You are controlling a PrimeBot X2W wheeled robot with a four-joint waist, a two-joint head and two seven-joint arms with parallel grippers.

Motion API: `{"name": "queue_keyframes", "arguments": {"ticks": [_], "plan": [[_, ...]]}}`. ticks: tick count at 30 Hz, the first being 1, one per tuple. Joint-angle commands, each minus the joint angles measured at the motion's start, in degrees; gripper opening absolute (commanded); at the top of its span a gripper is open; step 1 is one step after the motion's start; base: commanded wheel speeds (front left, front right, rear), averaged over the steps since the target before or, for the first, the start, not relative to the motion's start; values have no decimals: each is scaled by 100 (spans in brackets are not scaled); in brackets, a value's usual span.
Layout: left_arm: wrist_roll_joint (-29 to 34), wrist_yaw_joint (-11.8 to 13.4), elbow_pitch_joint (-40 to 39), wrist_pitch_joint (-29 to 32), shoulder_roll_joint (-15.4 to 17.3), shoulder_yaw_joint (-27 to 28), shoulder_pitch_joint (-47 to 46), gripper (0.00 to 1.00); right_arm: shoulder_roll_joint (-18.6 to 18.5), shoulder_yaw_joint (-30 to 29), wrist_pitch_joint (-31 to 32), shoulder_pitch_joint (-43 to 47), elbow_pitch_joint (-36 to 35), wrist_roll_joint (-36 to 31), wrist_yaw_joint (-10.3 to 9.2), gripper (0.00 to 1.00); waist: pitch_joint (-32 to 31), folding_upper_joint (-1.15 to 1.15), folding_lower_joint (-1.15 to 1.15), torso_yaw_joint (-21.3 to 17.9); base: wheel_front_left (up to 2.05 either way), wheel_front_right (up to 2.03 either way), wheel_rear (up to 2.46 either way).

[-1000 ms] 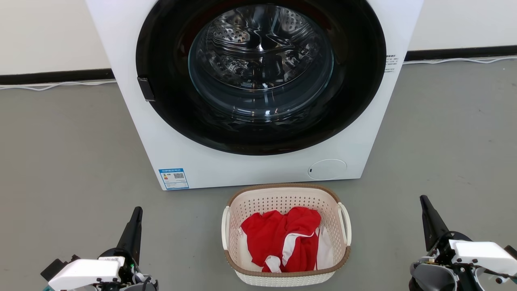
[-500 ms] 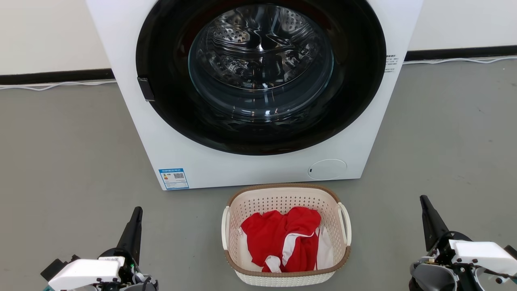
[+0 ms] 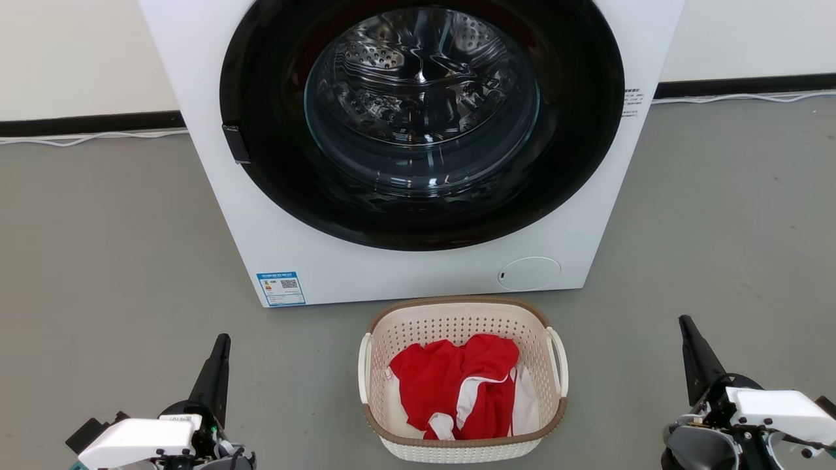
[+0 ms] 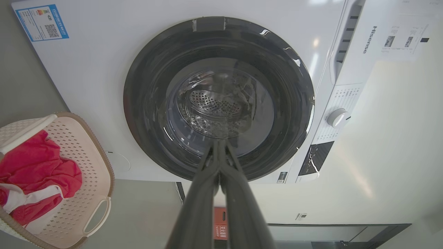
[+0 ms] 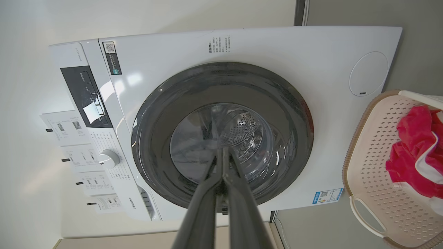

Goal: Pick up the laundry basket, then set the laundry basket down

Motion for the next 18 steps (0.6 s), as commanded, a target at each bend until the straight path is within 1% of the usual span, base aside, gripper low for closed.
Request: {"name": "queue_keyframes", "arguments": {"ticks": [1,18], "plan": [[5,-43,-130,36,58,167,-319,0,-16,104,44,-142,-162,-53,42,0,0,0,0,0,0,0,0],[5,-43,-130,36,58,167,-319,0,-16,104,44,-142,-162,-53,42,0,0,0,0,0,0,0,0]]}}
